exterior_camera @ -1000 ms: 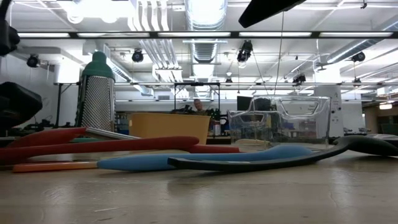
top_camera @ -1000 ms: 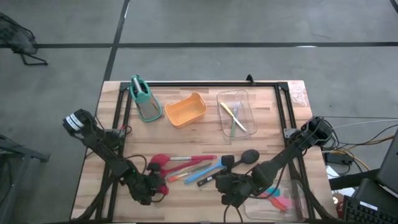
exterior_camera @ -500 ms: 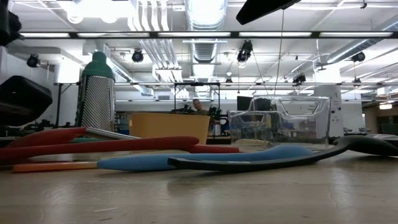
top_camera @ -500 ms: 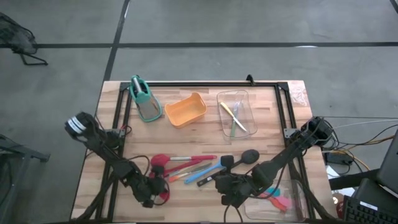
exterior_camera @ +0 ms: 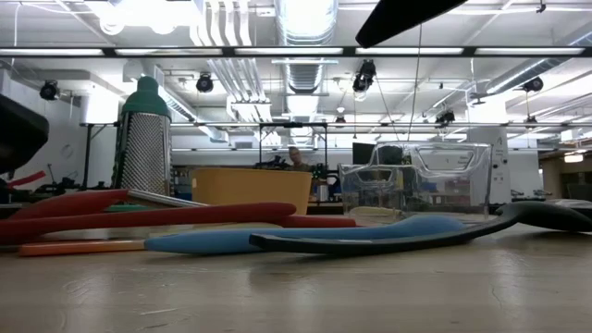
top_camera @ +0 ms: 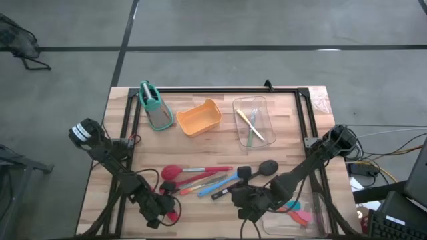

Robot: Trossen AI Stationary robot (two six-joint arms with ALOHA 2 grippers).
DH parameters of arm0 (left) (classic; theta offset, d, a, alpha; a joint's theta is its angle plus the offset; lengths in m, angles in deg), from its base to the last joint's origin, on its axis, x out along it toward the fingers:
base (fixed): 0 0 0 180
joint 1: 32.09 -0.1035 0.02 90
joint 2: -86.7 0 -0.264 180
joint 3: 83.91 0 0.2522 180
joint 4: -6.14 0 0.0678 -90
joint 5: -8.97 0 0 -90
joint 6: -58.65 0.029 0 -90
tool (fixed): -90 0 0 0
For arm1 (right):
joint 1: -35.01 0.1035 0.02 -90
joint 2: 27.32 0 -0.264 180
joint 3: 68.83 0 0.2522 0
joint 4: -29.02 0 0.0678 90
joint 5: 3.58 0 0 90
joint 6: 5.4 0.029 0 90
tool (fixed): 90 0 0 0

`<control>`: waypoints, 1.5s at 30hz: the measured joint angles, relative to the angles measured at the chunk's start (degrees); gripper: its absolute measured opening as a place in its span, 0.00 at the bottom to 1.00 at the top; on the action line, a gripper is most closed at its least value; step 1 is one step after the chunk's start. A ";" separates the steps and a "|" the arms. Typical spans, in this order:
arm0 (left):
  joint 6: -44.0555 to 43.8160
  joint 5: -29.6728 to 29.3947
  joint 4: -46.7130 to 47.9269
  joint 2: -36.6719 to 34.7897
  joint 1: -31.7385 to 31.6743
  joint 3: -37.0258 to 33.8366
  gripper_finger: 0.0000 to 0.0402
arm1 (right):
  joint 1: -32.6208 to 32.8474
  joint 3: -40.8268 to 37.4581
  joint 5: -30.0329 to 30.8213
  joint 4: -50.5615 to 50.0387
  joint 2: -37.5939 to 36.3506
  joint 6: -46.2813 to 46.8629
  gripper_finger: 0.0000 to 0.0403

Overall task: Pick & Place Kitchen Items
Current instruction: Put the red spatula into the bottom transparent bin

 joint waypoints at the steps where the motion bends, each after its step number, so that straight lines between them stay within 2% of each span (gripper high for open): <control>1: -0.76 1.10 0.41 -0.09 0.00 0.26 0.00 | -0.02 -0.02 0.00 0.04 0.00 0.00 0.02; 7: -10.19 7.29 9.64 -0.66 0.17 2.05 0.05 | -0.02 -0.02 -0.02 1.05 0.00 -0.22 0.02; 11: -14.42 7.73 14.67 -0.77 0.33 3.56 0.11 | -0.02 -0.02 -0.02 1.18 0.00 -0.37 0.02; 23: -4.96 -2.00 15.33 -0.48 0.52 8.16 0.35 | -0.02 -0.02 -0.07 1.25 0.00 -0.41 0.02; 32: -2.76 -2.11 7.67 3.85 0.74 6.19 0.55 | 0.02 -0.04 -0.16 1.28 0.00 -0.41 0.02; 36: -1.36 -2.00 7.79 5.54 1.14 6.28 0.59 | 0.00 -0.04 -0.15 1.38 0.00 -0.41 0.02; 45: -1.39 -3.70 7.42 11.71 3.31 4.80 0.59 | -0.02 -0.04 -0.15 1.53 0.00 -0.43 0.02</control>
